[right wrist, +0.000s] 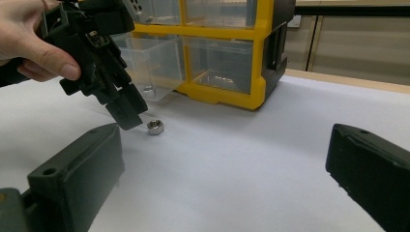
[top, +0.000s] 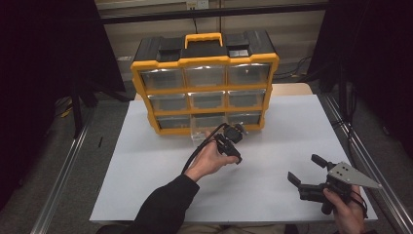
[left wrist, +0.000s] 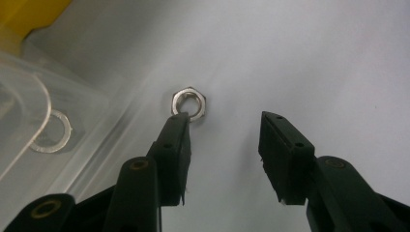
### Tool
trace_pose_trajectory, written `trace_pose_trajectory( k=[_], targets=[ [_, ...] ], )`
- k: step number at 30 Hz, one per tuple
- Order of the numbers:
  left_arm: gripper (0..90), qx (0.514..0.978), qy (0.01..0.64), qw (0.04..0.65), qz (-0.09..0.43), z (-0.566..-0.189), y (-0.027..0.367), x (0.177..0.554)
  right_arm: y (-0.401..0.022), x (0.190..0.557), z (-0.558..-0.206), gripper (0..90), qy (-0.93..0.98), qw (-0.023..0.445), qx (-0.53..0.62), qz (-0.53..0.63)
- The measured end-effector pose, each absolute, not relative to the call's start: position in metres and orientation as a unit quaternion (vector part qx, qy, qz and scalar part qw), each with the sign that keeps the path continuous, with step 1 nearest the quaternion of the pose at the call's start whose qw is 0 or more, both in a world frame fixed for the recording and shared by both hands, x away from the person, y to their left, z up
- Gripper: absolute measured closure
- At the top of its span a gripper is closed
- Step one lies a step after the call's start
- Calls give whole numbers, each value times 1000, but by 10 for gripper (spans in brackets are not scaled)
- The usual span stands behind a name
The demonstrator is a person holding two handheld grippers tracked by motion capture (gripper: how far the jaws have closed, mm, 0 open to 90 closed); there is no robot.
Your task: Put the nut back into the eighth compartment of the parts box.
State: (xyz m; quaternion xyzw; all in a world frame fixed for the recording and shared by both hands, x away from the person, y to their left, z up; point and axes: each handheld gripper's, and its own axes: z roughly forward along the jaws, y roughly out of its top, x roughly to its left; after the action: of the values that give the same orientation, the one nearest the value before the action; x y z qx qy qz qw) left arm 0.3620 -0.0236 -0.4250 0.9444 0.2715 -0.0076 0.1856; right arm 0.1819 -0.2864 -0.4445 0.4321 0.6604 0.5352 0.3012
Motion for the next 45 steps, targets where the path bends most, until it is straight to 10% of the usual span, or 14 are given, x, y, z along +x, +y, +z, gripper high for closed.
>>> trace_pose_trajectory(
  k=[45],
  targets=[
    [611,948,286,139,11,-449,-31,379,-286,181,-444,2,663,299,430,536]
  ],
)
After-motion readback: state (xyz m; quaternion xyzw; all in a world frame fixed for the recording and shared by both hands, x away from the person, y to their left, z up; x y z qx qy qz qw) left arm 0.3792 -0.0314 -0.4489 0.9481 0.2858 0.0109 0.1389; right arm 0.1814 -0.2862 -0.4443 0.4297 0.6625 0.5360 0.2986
